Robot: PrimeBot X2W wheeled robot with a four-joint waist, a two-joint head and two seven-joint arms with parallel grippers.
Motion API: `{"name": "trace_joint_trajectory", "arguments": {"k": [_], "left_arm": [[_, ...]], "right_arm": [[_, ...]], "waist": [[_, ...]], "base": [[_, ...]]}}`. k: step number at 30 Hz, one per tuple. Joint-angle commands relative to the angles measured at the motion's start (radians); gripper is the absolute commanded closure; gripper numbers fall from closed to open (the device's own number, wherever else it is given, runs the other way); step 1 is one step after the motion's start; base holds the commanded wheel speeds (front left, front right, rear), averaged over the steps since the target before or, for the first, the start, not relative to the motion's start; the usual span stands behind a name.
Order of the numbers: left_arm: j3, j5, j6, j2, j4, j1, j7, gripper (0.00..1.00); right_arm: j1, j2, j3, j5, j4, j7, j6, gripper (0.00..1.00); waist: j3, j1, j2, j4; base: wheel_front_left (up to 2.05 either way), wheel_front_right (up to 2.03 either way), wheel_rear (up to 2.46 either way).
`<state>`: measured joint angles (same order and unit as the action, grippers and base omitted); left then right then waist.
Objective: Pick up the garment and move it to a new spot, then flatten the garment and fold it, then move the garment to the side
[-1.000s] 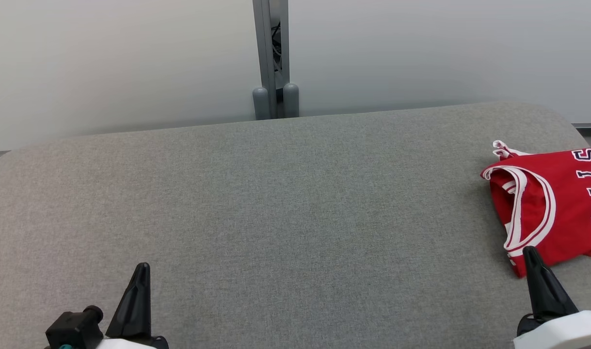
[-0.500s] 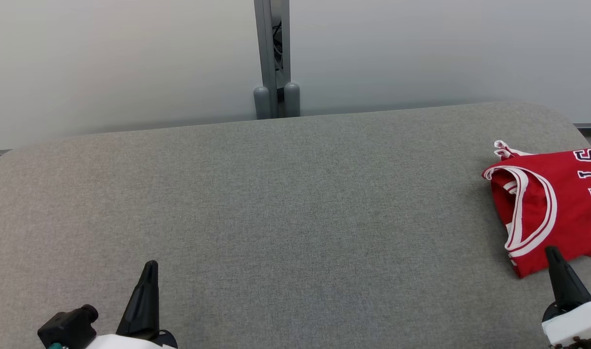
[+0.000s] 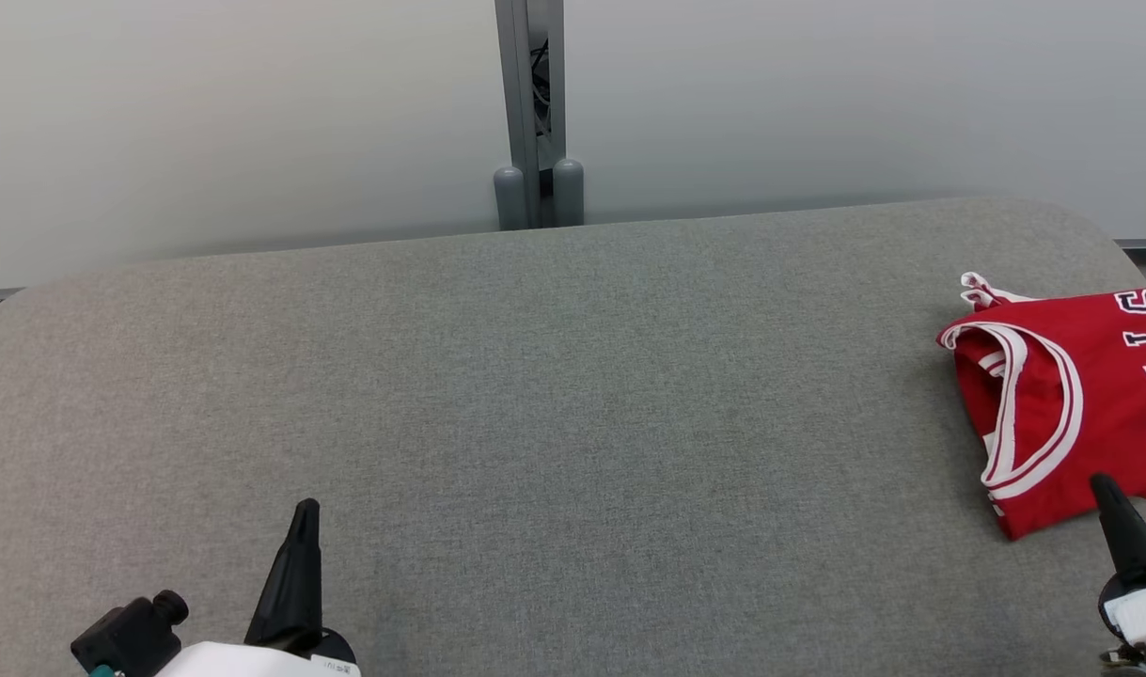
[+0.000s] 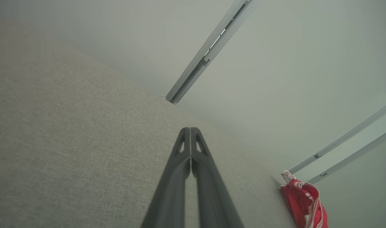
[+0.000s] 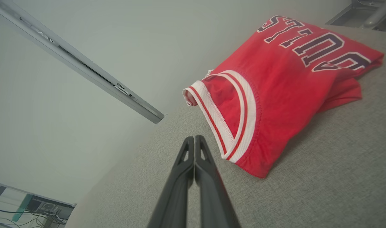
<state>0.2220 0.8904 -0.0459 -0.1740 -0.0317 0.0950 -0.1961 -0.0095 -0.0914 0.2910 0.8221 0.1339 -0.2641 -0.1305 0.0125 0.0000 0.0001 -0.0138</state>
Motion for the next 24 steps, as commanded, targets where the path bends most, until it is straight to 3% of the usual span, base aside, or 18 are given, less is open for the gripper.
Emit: {"name": "trace_joint_trajectory", "arguments": {"k": [1,24], "left_arm": [[-0.003,0.037,0.012,0.0,0.007,-0.03,-0.008,1.0],[0.008,0.281,0.071,0.043,-0.024,-0.052,-0.03,1.0]], "right_arm": [[-0.029,-0.012,0.022,0.038,0.001,-0.019,0.0,1.0],[-0.099,-0.028,0.143,0.287,0.098,-0.168,0.0,1.0]], "waist": [[0.0,0.0,-0.0001,0.0],[0.002,0.0,-0.0001,0.005]], "base": [[0.0,0.0,0.0],[0.0,0.0,0.0]]}}
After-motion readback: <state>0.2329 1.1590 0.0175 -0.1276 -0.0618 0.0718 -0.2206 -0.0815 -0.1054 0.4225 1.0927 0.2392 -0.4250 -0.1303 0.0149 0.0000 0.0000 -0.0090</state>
